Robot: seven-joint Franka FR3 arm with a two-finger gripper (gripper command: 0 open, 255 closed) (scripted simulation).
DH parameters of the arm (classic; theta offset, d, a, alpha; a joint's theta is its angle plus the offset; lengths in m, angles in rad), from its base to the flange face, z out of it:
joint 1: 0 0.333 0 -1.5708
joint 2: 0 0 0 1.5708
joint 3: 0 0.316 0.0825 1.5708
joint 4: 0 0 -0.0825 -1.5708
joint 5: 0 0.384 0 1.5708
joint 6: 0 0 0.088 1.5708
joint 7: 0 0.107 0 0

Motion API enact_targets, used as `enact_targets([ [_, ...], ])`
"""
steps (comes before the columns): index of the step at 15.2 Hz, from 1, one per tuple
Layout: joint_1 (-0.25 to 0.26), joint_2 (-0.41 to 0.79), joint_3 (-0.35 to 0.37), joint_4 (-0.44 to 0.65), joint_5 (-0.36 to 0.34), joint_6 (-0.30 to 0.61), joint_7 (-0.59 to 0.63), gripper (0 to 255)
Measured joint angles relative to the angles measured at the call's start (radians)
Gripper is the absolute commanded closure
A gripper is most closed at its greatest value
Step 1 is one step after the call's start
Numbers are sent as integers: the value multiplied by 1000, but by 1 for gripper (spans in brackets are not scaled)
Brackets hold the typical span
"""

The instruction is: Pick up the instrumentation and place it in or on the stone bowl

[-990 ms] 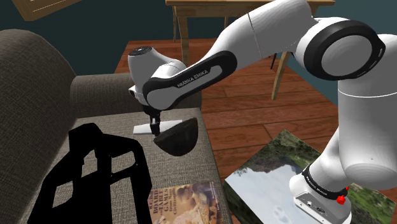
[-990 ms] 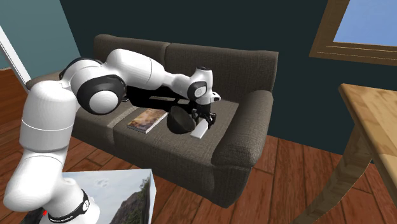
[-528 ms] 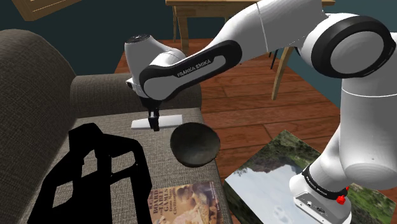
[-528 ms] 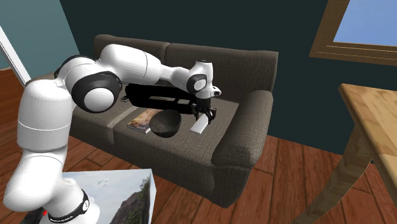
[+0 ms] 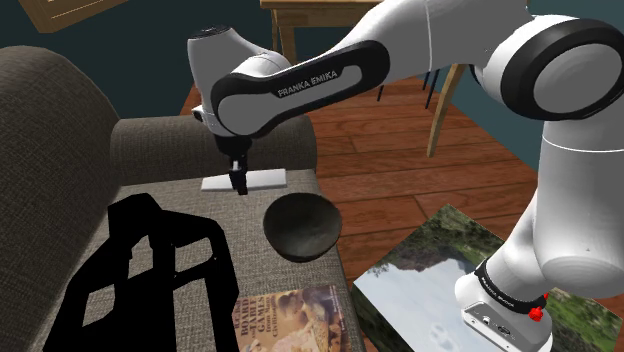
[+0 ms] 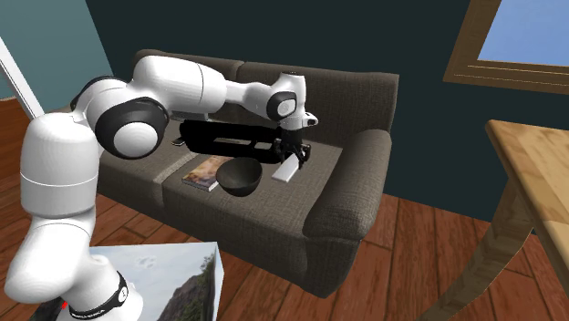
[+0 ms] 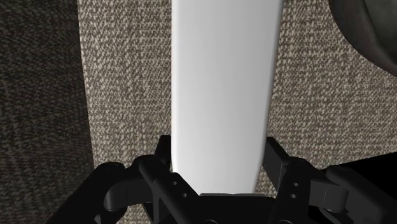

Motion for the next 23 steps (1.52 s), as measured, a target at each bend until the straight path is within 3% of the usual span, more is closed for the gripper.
enact_targets([
  [17,7,-29,8,182,15,-208,-16,255],
  [23,3,-220,39,-74,70,-136,24,255],
])
